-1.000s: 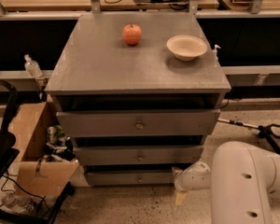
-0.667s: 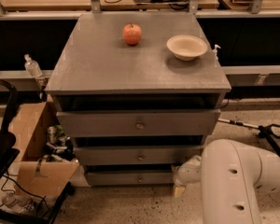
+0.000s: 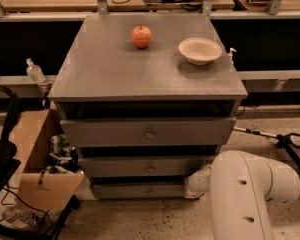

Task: Open bottom drawer

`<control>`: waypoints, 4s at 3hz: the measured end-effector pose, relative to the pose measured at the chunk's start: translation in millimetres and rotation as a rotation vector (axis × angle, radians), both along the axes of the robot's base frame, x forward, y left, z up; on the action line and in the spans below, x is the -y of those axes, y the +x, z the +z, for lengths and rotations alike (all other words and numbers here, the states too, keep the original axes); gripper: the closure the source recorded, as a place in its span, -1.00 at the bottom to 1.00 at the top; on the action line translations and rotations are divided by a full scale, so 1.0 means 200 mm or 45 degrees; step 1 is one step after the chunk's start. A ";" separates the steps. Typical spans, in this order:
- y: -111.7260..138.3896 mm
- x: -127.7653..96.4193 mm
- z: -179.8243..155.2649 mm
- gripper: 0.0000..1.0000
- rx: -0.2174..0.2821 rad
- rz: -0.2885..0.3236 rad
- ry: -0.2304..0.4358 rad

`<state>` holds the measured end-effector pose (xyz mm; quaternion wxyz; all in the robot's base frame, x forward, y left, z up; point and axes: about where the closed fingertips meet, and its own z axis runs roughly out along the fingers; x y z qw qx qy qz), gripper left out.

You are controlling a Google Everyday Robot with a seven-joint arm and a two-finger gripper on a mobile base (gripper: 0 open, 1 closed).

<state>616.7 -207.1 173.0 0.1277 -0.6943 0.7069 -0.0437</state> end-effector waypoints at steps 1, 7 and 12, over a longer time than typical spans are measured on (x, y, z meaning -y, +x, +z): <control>0.00 0.00 0.00 0.90 0.000 0.000 0.000; 0.00 0.00 0.01 1.00 0.000 0.000 0.000; 0.00 0.00 0.01 -0.46 0.000 0.000 0.000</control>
Offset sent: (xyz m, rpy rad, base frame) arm -0.2648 0.0031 0.1022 0.1061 0.0793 -0.2010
